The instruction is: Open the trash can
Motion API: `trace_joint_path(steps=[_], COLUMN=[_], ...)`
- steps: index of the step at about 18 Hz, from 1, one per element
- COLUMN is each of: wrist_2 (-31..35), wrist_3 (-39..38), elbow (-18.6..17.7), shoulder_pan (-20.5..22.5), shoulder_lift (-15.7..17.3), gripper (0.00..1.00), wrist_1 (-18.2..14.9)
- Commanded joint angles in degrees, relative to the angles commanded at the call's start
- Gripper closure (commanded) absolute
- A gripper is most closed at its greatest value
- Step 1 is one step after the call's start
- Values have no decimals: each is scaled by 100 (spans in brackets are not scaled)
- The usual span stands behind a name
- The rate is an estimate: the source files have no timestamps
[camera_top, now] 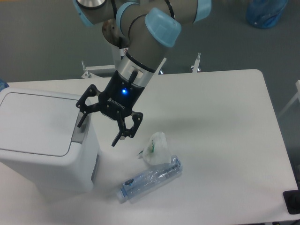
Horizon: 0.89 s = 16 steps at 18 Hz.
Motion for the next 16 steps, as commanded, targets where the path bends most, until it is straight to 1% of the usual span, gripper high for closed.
trace_joint_path(steps=[3, 5, 16], wrist_2=[0, 0, 0], wrist_3=[0, 0, 0], elbow=[9, 0, -35], shoulder_pan=[0, 0, -9], shoulder_lift=[-9, -17, -26], gripper=[0, 0, 0], wrist_1=[17, 88, 88])
